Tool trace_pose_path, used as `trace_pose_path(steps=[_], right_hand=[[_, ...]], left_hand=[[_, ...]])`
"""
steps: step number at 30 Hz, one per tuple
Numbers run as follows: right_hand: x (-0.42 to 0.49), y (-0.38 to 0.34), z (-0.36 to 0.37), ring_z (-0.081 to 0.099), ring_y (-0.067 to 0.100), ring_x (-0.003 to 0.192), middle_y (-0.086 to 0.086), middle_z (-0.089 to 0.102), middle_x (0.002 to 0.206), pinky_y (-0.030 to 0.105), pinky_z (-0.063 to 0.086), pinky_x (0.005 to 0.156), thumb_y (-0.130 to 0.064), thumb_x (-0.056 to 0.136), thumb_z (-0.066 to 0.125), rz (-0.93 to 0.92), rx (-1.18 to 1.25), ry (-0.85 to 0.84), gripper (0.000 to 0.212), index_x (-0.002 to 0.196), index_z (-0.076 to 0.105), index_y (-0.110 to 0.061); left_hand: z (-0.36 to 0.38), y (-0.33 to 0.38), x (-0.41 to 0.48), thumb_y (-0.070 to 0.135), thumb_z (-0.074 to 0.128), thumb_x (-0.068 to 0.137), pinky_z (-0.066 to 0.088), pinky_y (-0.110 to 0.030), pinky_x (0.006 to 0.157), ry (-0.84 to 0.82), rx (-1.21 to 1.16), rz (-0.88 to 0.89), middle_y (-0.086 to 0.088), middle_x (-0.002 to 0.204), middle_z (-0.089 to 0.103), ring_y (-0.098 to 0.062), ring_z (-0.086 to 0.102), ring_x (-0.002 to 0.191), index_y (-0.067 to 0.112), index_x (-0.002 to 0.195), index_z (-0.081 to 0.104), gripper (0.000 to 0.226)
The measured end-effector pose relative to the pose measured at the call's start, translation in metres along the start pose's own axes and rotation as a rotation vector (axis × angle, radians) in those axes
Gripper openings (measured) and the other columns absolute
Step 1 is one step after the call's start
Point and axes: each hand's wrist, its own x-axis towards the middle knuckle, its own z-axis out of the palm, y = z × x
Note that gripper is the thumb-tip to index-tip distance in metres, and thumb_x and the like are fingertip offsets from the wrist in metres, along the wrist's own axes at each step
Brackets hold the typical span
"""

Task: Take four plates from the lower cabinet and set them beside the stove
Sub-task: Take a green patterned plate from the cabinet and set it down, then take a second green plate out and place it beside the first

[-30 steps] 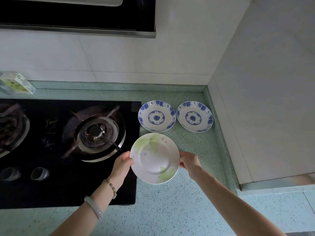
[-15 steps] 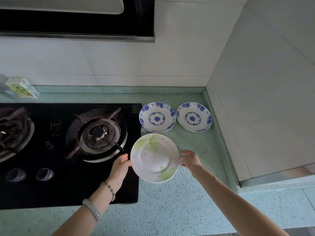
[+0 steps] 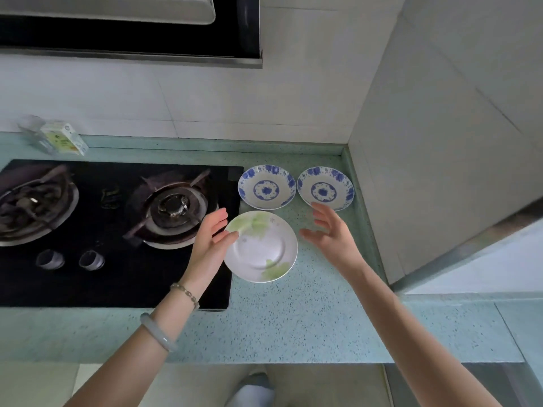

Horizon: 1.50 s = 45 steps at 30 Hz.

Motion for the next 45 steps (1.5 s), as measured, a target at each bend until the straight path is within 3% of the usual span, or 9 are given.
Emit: trace_pose_path(steps=[4,8,13,23,28,30,33,37,45], right_hand=[[-0.044,-0.024,-0.021,0.038,0.01,0.133,-0.005,0.038,0.148,0.029,0.031,0.108,-0.017,0.078,0.077,-0.164,0.144,-0.025,0.086,0.145,0.027,-0.034],[-0.082,-0.032,-0.035,0.038,0.008,0.135,-0.004,0.037,0.149,0.032,0.031,0.112,-0.016,0.076,0.078,-0.263,0.199,-0.028,0.095,0.148,0.019,-0.036],[-0.113,-0.035,-0.038,0.039,0.01,0.136,-0.001,0.035,0.15,0.032,0.032,0.112,-0.014,0.077,0.077,-0.316,0.205,-0.074,0.096,0.149,0.018,-0.033],[-0.163,-0.042,0.034,0.044,0.009,0.131,-0.003,0.041,0.145,0.035,0.038,0.11,-0.009,0.077,0.076,-0.392,0.208,-0.38,0.088,0.145,0.027,-0.033],[-0.193,-0.059,0.099,0.043,0.009,0.131,-0.003,0.042,0.145,0.026,0.04,0.104,-0.009,0.077,0.076,-0.441,0.166,-0.606,0.091,0.147,0.024,-0.032],[-0.21,-0.066,0.13,0.043,0.007,0.131,-0.003,0.04,0.146,0.027,0.04,0.105,-0.011,0.077,0.077,-0.453,0.149,-0.707,0.091,0.147,0.024,-0.034],[-0.238,-0.078,0.173,0.042,0.005,0.131,-0.004,0.04,0.146,0.03,0.038,0.108,-0.007,0.077,0.076,-0.455,0.139,-0.831,0.09,0.145,0.026,-0.036],[-0.287,-0.092,0.23,0.042,0.003,0.13,-0.01,0.041,0.142,0.028,0.037,0.109,-0.006,0.079,0.075,-0.453,0.125,-0.988,0.085,0.143,0.028,-0.037],[-0.431,-0.106,0.352,0.043,0.006,0.129,-0.007,0.043,0.141,0.025,0.038,0.106,-0.002,0.077,0.075,-0.469,0.135,-1.21,0.083,0.14,0.031,-0.035]], left_hand=[[0.018,0.032,-0.029,0.01,0.069,0.085,0.034,-0.025,0.111,-0.057,-0.047,0.169,0.004,0.148,0.043,-0.004,0.04,0.136,0.024,0.149,0.028,0.078],[0.033,0.048,-0.065,0.019,0.077,0.075,0.029,-0.033,0.116,-0.073,-0.077,0.264,0.001,0.152,0.036,-0.005,0.036,0.14,0.029,0.152,0.014,0.1],[0.034,0.056,-0.11,0.027,0.078,0.07,0.028,-0.041,0.118,-0.019,-0.037,0.319,0.002,0.152,0.034,-0.006,0.035,0.14,0.03,0.152,0.013,0.105],[-0.026,0.03,-0.23,0.016,0.078,0.073,0.031,-0.031,0.116,0.328,-0.028,0.288,0.004,0.151,0.036,-0.005,0.036,0.139,0.024,0.152,0.017,0.1],[-0.077,0.015,-0.298,0.025,0.079,0.064,0.036,-0.02,0.106,0.628,0.02,0.315,-0.003,0.153,0.033,-0.005,0.04,0.136,0.065,0.128,0.036,0.087],[-0.099,0.011,-0.33,0.028,0.08,0.064,0.036,-0.025,0.109,0.722,0.045,0.31,-0.006,0.155,0.029,-0.009,0.039,0.137,0.072,0.119,0.04,0.081],[-0.127,0.002,-0.38,0.021,0.08,0.069,0.034,-0.034,0.114,0.845,0.031,0.303,-0.003,0.151,0.035,-0.012,0.04,0.136,0.063,0.129,0.036,0.085],[-0.161,-0.013,-0.449,0.03,0.078,0.066,0.036,-0.027,0.11,0.986,-0.008,0.264,0.005,0.147,0.039,-0.007,0.042,0.135,0.035,0.147,0.023,0.098],[-0.24,-0.038,-0.607,0.032,0.079,0.067,0.035,-0.037,0.113,1.194,0.009,0.204,0.004,0.15,0.037,-0.009,0.041,0.137,0.032,0.151,0.016,0.105]])
